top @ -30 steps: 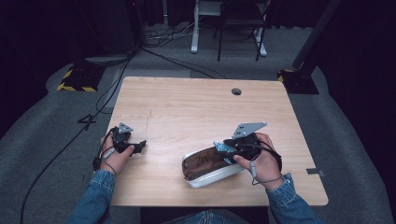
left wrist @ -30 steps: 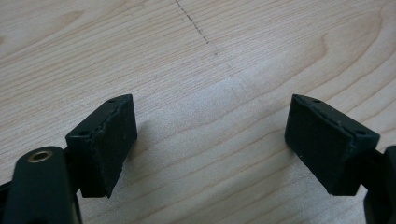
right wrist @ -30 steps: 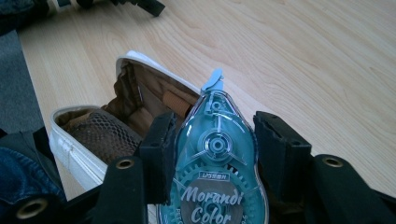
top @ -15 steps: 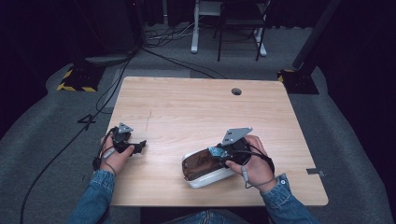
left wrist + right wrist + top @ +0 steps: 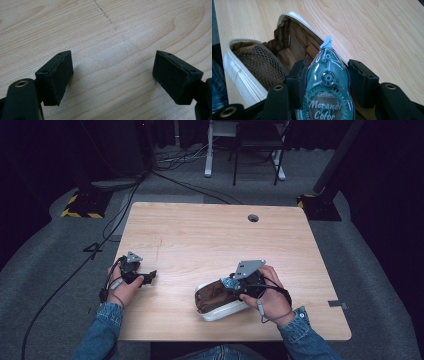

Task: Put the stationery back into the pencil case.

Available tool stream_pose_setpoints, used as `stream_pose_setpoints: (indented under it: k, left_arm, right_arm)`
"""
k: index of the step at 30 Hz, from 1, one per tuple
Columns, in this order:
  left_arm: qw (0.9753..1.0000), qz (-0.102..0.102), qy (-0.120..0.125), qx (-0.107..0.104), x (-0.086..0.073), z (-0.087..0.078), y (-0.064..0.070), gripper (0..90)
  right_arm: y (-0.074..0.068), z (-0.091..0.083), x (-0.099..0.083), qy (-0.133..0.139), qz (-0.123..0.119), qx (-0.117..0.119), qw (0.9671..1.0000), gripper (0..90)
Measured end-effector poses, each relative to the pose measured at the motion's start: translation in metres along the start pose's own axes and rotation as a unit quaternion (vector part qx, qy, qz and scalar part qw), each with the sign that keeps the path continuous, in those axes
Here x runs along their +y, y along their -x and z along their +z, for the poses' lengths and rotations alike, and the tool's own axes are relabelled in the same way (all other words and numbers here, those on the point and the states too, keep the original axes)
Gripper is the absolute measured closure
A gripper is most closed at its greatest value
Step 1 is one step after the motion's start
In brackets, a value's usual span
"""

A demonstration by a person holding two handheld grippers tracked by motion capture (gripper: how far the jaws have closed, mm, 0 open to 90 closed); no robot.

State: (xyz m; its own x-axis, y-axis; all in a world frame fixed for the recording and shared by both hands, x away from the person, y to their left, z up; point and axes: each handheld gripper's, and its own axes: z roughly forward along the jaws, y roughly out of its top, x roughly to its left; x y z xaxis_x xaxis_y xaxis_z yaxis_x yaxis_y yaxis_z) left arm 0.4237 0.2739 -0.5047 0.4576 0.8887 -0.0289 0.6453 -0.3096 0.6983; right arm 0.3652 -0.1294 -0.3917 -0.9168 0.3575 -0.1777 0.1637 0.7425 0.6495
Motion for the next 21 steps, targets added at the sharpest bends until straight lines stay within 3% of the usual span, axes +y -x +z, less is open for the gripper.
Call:
stream_pose_setpoints:
  k: [9,13,21]
  left_arm:
    - [1.0000,-0.001,0.000,0.000,0.0000,0.0000,0.0000,17.1]
    - [1.0000,-0.001,0.000,0.000,0.0000,0.0000,0.0000,17.1]
    - [1.0000,0.000,0.000,0.000,0.0000,0.0000,0.0000,17.1]
  right_arm:
    - [-0.0041,0.0051,0.0008,-0.014,-0.024,0.014,0.9995,49.5]
    - [-0.0024,0.0059,-0.0001,-0.012,-0.019,0.020,0.9995,38.3]
    - [0.0011,0.0028,-0.0019,0.000,0.002,0.031,0.9995,38.6]
